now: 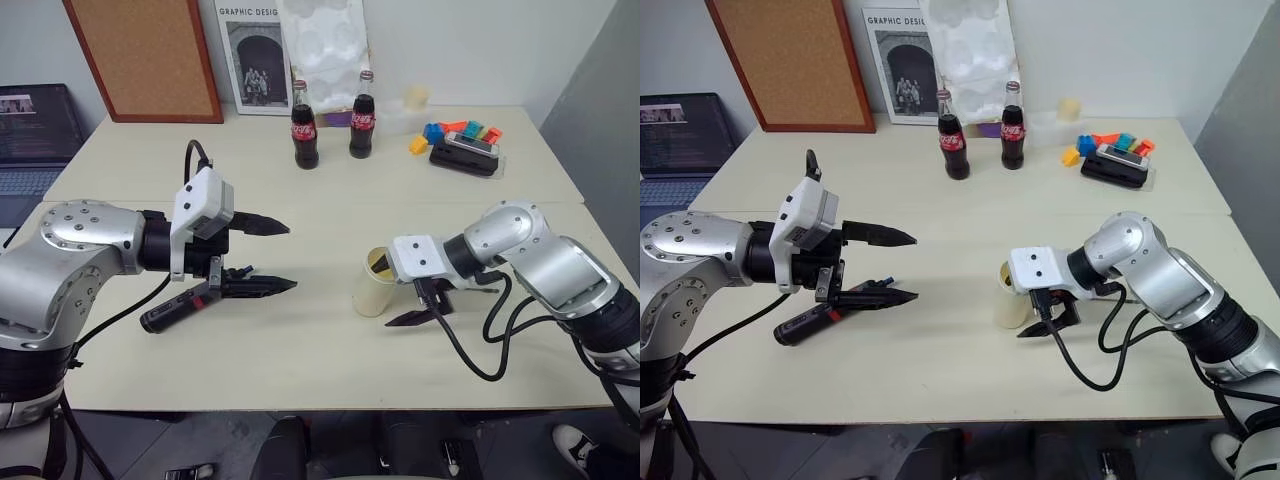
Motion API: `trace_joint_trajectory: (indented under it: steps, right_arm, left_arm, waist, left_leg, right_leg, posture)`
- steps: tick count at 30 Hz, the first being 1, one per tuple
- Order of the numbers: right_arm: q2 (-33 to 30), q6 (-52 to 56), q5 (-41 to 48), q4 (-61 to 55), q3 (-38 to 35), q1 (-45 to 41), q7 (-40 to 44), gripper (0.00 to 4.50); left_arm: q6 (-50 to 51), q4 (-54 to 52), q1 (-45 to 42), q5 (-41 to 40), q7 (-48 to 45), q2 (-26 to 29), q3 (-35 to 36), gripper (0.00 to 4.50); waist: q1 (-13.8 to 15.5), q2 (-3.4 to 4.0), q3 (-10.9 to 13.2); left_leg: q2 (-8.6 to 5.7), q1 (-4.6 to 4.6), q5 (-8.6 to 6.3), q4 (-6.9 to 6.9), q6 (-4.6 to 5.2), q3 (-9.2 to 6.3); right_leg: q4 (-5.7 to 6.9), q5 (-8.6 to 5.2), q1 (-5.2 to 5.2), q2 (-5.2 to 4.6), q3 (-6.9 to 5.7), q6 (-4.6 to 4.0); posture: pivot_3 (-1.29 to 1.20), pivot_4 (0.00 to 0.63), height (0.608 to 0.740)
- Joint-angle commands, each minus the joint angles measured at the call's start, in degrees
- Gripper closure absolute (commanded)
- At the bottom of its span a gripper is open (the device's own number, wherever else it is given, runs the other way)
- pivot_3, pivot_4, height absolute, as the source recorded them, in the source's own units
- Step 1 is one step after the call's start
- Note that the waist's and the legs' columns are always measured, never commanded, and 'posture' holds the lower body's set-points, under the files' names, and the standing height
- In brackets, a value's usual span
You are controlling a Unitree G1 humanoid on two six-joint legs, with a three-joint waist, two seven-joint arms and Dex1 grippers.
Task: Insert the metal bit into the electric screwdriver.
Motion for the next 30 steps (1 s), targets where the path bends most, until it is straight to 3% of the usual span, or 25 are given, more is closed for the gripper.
trace_joint_trajectory:
  steps: [1, 5, 10, 15, 23, 27, 30]
  right_arm:
    - [0.46, -2.02, -1.49, -0.15, -0.98, -0.51, 0.91, 1.04]
    - [1.36, -1.79, -1.84, 0.19, -1.84, -0.43, 0.64, 2.13]
    - [1.38, -1.74, -1.74, 0.02, -2.95, -0.63, 0.60, 3.06]
    - [0.09, 1.10, 0.35, -1.24, -6.31, -1.54, 1.14, 4.42]
    - [-5.44, 4.52, 2.17, 0.72, -13.66, -5.67, 2.63, 4.48]
    - [-10.14, -3.95, -2.36, 9.47, -13.59, -8.67, 4.97, 4.48]
    - [-12.75, -20.77, -11.22, 26.96, -10.52, -12.82, 5.29, 4.48]
  left_arm:
    - [-0.02, -0.67, -1.52, -0.52, 0.28, 0.14, 1.41, 0.00]
    - [-0.07, -0.46, -2.03, -0.35, 0.34, -0.07, 1.16, 0.00]
    - [-0.06, -0.40, -2.40, -0.26, 0.42, -0.39, 0.89, 0.00]
    - [-0.41, 0.24, -3.15, 0.22, 0.31, -0.85, 0.41, 0.00]
    - [-0.43, 1.02, -7.48, -0.13, 0.85, -4.79, -1.53, 0.00]
    - [-0.98, 1.84, -9.80, 0.38, 2.01, -8.04, -2.42, 0.00]
    - [-3.56, 4.16, -12.91, 3.02, 6.13, -14.43, -4.74, 0.00]
  waist:
    - [0.01, 0.00, 0.00]
    - [0.00, 0.00, 0.00]
    - [0.01, 0.00, 0.00]
    - [0.03, 0.00, 0.00]
    - [0.35, 0.00, 0.01]
    - [0.61, -0.02, 0.00]
    - [0.78, -0.06, 0.03]
  left_leg:
    - [0.00, 0.00, 0.00, 0.00, 0.00, 0.00]
    - [-0.01, 0.00, 0.00, 0.00, 0.00, 0.00]
    - [-0.01, 0.00, 0.00, 0.00, 0.00, 0.00]
    - [-0.01, 0.00, 0.00, 0.01, 0.00, 0.00]
    - [-0.03, -0.01, 0.00, 0.03, 0.00, -0.01]
    - [-0.09, -0.02, 0.00, 0.08, 0.00, 0.01]
    - [-0.09, 0.01, 0.00, 0.09, 0.00, 0.04]
  right_leg:
    - [0.00, 0.00, 0.00, 0.00, 0.00, 0.00]
    - [-0.01, 0.00, 0.00, 0.00, 0.00, 0.00]
    - [0.00, 0.00, 0.00, 0.00, 0.00, 0.00]
    - [0.00, 0.00, 0.00, 0.00, 0.00, 0.00]
    - [0.01, 0.01, 0.01, -0.01, 0.00, 0.01]
    - [-0.04, 0.03, 0.04, -0.05, 0.02, 0.05]
    - [-0.04, 0.04, 0.08, -0.05, 0.02, 0.07]
  posture:
    - [0.00, 0.150, 0.740]
    - [0.00, 0.150, 0.740]
    - [0.00, 0.150, 0.740]
    - [0.00, 0.150, 0.740]
    - [0.00, 0.150, 0.740]
    - [0.00, 0.150, 0.740]
    - [0.00, 0.150, 0.740]
